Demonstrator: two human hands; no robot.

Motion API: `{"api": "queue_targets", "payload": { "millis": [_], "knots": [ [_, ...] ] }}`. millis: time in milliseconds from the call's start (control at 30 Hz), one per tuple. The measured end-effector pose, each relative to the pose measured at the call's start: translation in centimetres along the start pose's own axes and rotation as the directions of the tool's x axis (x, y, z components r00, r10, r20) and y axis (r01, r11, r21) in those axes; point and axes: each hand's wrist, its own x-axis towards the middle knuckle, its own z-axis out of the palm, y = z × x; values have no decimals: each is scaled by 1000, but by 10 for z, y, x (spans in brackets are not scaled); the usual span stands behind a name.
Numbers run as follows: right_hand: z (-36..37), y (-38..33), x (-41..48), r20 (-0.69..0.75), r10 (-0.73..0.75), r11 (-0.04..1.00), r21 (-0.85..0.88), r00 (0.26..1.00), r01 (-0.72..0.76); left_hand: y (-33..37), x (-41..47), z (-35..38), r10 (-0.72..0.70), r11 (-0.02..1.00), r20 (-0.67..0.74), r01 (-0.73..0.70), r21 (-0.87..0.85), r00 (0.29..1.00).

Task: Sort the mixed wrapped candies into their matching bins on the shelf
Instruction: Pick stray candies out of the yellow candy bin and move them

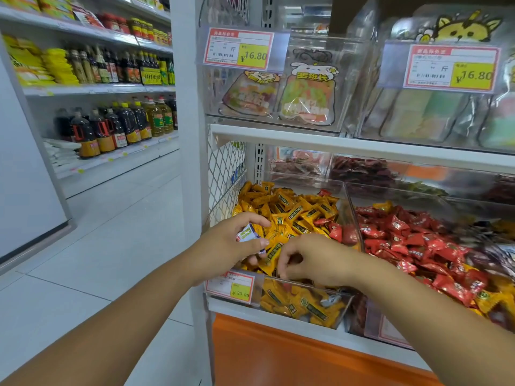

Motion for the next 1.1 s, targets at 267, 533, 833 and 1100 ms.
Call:
{"api": "queue_targets", "payload": {
  "millis": [267, 533, 833, 1100],
  "knots": [
    [-69, 26, -46, -465, 82, 997, 30, 882, -77, 4, 10, 15, 57, 998, -11, -56, 17, 998],
    [-92, 87, -86, -550, 275, 955, 60, 788, -291, 1, 21, 28, 62, 996, 13, -63, 67, 998],
    [-71, 17, -61, -133, 4, 988, -153, 991, -25, 2, 15, 25, 51, 997, 14, -52, 54, 999],
    [-50, -13, -18, 459, 276, 833, -552, 844, 27, -4, 15, 25, 51, 996, 8, -51, 69, 999]
  ]
}}
